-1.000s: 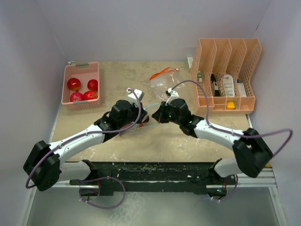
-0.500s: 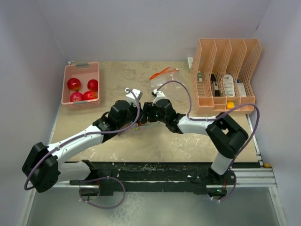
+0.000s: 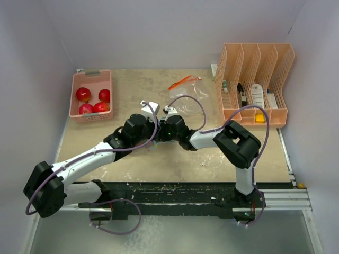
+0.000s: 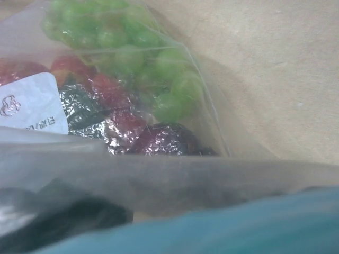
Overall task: Open the zip-top bag and remove the fake food
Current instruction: Pick up the fake fruit from the zipper food storage bag.
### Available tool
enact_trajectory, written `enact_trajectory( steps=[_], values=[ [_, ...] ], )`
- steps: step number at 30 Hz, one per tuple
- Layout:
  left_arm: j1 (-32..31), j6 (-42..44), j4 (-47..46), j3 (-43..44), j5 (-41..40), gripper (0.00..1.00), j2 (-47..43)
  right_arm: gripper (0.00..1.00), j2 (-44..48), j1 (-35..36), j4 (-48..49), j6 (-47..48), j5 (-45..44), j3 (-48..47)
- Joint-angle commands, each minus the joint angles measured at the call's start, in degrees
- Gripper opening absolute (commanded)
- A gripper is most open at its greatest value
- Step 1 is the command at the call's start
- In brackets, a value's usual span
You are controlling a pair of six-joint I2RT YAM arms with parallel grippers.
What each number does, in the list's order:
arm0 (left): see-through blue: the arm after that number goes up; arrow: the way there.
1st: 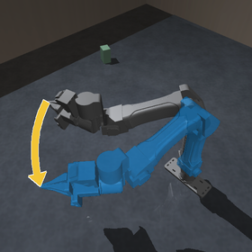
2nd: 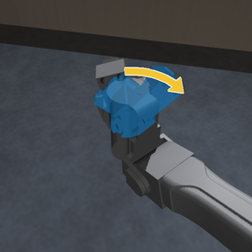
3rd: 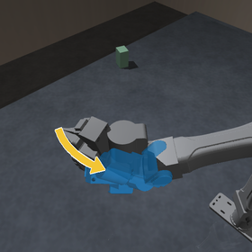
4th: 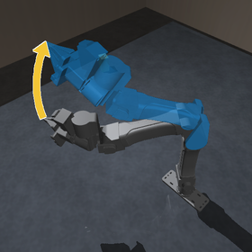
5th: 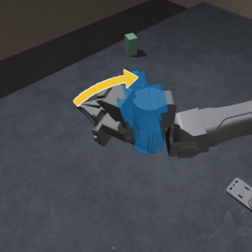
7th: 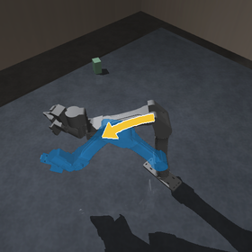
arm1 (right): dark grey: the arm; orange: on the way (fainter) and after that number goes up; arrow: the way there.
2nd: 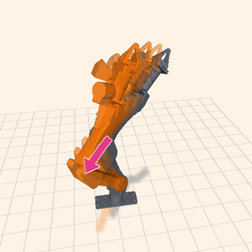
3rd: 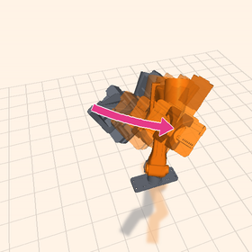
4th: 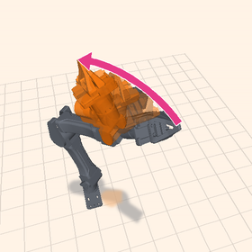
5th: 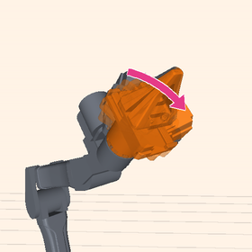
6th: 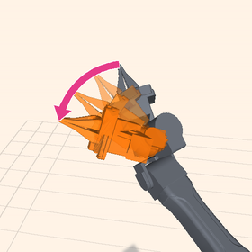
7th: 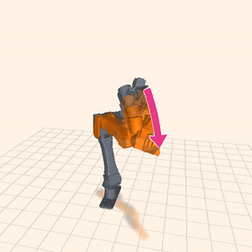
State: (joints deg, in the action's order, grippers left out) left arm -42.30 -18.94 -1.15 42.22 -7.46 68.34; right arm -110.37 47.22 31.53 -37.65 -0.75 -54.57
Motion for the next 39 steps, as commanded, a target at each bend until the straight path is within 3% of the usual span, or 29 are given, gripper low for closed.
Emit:
enact_trajectory(
  steps=[1, 5, 8, 19, 25, 31, 36, 39],
  values=[
    [-0.6, -0.5, -4.3, 0.3, 2.7, 0.0, -2.7, 0.38, -1.4, 1.2, 3.4, 0.4, 0.9, -1.2],
    [-0.5, -0.4, -4.0, 0.3, 2.2, 0.0, -2.5, 0.13, 0.2, 1.2, 7.1, -0.7, 2.3, 1.5],
    [-0.6, -0.5, -4.1, 0.3, 2.1, 0.0, -2.4, 0.06, 2.8, 1.2, 6.6, -0.8, 1.1, 2.9],
    [-0.6, -1.4, -4.7, -0.3, 0.7, 0.0, -0.9, 0.05, 21.7, 1.1, -0.8, -1.5, -4.2, 10.0],
    [-0.6, -2.2, -5.6, -0.6, 0.7, 0.08, 0.0, 0.05, 30.6, 0.7, -7.7, -0.2, -9.1, 10.5],
    [-0.5, -2.5, -6.0, -0.5, 1.1, 0.29, 0.1, 0.06, 32.3, 0.1, -11.4, 1.5, -10.9, 9.7],
    [-0.5, -2.3, -5.4, -0.2, 1.6, 0.34, 0.0, 0.05, 31.1, 0.0, -11.3, 0.7, -11.4, 10.4],
    [-0.5, -2.3, -5.1, -0.5, 1.3, 0.46, -0.9, 0.06, 32.9, 0.0, -11.6, 0.9, -12.0, 10.9]
  ],
)
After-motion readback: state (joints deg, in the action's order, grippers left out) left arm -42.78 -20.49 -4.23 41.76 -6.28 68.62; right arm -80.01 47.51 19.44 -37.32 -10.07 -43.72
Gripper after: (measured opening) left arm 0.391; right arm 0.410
